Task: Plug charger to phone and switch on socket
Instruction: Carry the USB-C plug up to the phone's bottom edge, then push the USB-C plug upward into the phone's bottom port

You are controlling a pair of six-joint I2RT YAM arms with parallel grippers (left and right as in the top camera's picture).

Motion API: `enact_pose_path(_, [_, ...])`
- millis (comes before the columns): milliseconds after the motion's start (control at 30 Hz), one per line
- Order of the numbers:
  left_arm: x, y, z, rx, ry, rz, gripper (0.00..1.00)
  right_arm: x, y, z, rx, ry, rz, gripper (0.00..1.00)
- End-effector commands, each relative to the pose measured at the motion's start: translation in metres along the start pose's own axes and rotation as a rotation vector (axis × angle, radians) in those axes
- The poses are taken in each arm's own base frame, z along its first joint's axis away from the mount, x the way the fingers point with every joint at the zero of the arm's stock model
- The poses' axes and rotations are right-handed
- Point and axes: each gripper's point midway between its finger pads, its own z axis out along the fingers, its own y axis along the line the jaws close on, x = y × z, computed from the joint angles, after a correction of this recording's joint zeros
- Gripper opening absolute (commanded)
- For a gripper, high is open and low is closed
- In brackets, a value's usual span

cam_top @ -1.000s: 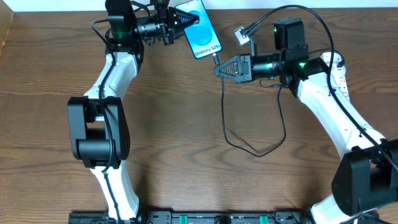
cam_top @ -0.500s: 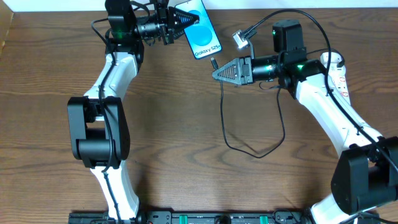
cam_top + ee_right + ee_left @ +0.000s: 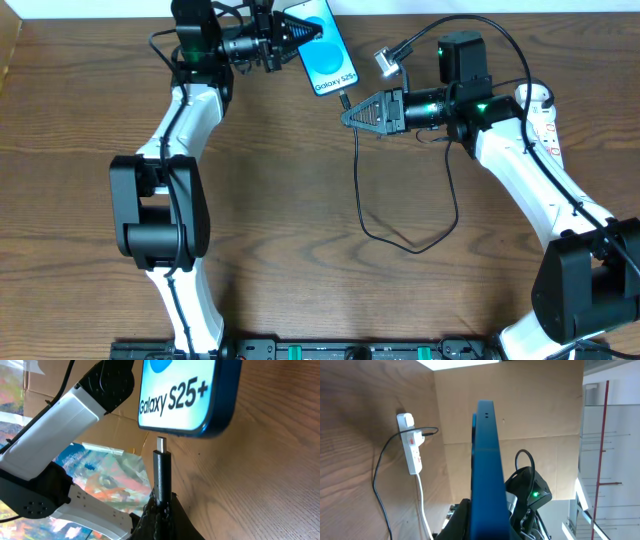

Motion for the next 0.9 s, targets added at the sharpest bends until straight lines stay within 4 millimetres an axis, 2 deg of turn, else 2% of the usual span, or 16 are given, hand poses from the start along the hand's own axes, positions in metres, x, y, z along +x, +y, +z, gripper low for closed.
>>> enact_pose_path(0, [0.0050, -0.0171, 0.0030, 0.011, 0.016, 0.062, 0.07, 0.0009, -0.0048, 0.0010, 0.006, 0.001, 0.019, 0.01])
enact_pose_path(867, [0.0103, -0.0175, 0.0062, 0.014, 0.042, 0.062, 0.07, -0.0080, -0.0122, 0.0006, 0.054, -0.042, 0.061, 0.01])
